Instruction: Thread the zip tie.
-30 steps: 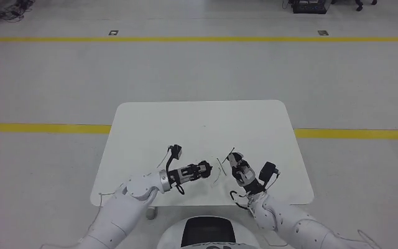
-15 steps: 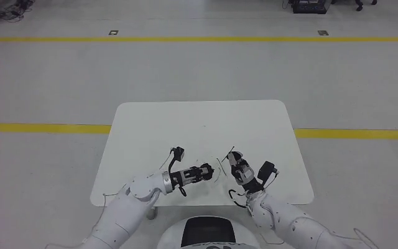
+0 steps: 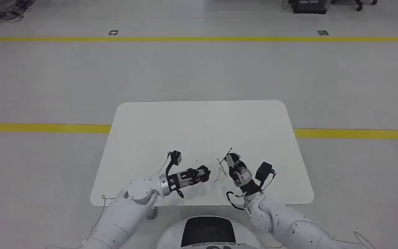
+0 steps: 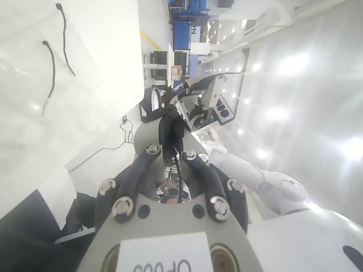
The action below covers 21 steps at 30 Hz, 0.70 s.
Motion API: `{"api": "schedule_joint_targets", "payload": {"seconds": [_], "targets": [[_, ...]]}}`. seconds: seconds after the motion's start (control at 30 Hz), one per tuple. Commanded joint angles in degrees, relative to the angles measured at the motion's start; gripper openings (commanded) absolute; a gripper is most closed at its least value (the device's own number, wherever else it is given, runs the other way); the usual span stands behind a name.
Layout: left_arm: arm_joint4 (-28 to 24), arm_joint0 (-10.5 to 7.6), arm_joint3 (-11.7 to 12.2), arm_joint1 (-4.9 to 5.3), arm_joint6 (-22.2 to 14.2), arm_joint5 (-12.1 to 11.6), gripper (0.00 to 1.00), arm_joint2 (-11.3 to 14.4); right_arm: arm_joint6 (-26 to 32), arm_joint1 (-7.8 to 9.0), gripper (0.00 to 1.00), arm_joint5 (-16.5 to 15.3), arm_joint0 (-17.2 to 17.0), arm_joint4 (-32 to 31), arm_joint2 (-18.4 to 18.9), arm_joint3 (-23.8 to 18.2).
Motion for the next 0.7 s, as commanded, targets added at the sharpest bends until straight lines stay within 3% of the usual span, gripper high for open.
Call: {"api": "schedule_joint_targets", "payload": {"seconds": [0.0,0.13,0.43,0.67], "targets": [[-0.46,0.08,0.27,-0.26,-0.29,0.0,0.0,-0.6,0.27,-0.13,0.0,0.01,-0.26,0.5,-0.11,-0.04],[-1.93,0.14,1.12,-0.97,-2.57,0.0,0.0,-1.57,1.25,-0.47,0.0,0.01,-0.28,1.63,-0.77,-0.07],[-1.93,0.14,1.12,-0.97,-2.57,0.0,0.0,-1.57,1.25,-0.47,0.0,0.01,-0.28,1.63,-0.77,-0.07],[-1.17,0.74,0.59,-1.5,0.44,0.0,0.0,0.11,2.79,-1.02,0.0,0.01,-1.72,0.15,0.66,-0.81]]}}
